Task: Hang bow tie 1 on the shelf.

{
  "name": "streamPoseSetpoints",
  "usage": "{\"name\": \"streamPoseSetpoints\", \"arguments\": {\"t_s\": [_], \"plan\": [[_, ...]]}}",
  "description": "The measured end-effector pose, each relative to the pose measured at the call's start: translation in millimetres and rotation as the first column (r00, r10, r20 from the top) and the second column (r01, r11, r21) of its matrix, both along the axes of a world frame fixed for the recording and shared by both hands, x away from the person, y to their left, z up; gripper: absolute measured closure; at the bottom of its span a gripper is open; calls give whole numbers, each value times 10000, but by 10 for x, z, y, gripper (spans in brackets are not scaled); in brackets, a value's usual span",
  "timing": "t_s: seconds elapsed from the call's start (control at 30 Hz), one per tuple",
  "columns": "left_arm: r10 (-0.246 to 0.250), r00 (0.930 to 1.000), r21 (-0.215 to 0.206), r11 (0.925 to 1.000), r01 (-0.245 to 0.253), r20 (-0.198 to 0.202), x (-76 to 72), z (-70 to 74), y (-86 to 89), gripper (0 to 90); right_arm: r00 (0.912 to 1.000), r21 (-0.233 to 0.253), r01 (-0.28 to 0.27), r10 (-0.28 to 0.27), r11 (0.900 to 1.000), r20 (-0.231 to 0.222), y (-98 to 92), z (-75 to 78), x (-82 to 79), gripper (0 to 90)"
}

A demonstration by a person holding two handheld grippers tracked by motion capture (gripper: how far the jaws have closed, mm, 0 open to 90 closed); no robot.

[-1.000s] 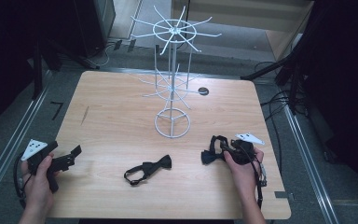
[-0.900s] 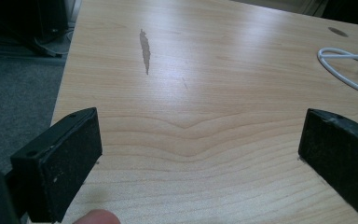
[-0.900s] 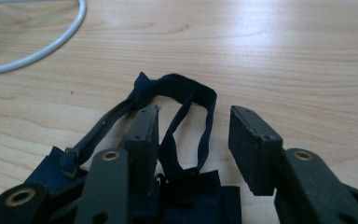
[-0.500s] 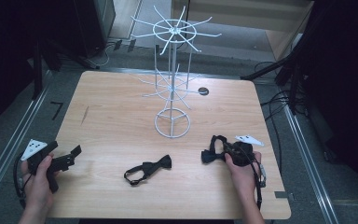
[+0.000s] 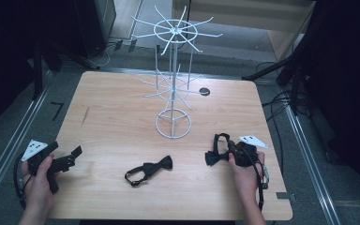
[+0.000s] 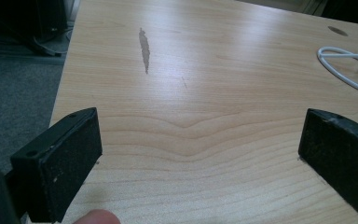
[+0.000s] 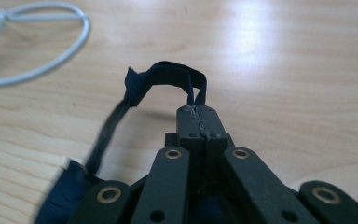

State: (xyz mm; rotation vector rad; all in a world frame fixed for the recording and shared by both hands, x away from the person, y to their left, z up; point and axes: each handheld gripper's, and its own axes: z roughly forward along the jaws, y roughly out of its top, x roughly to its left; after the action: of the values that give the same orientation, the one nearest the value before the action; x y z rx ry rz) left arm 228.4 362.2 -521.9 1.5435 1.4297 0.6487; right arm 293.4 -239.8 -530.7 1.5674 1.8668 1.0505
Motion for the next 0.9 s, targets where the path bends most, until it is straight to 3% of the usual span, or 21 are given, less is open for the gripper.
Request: {"name": "streamPoseSetpoints", "arguments": {"t_s": [0.2, 0.37, 0.53, 0.57, 0.9], "plan": [[9, 10000, -24, 10000, -9, 21, 2, 0, 1, 0, 9934, 176, -255, 233, 9995, 1124, 38, 188, -71, 900], [18, 10000, -43, 10000, -18, 50, -2, 0, 1, 0, 9807, 219, -557, 506, 9982, 1887, 117, 361, -105, 900], [26, 10000, -58, 10000, -25, 70, -2, -1, 3, 0, 9746, 361, -687, 594, 9970, 2157, 167, 484, -110, 900], [28, 10000, -70, 10000, -28, 62, -1, -2, 2, 0, 9698, 370, -770, 662, 9963, 2348, 179, 516, -116, 900], [12, 10000, -56, 10000, -12, 48, 1, -1, 0, 0, 9577, 385, -1222, 1077, 9918, 2670, 269, 716, -174, 900]]}}
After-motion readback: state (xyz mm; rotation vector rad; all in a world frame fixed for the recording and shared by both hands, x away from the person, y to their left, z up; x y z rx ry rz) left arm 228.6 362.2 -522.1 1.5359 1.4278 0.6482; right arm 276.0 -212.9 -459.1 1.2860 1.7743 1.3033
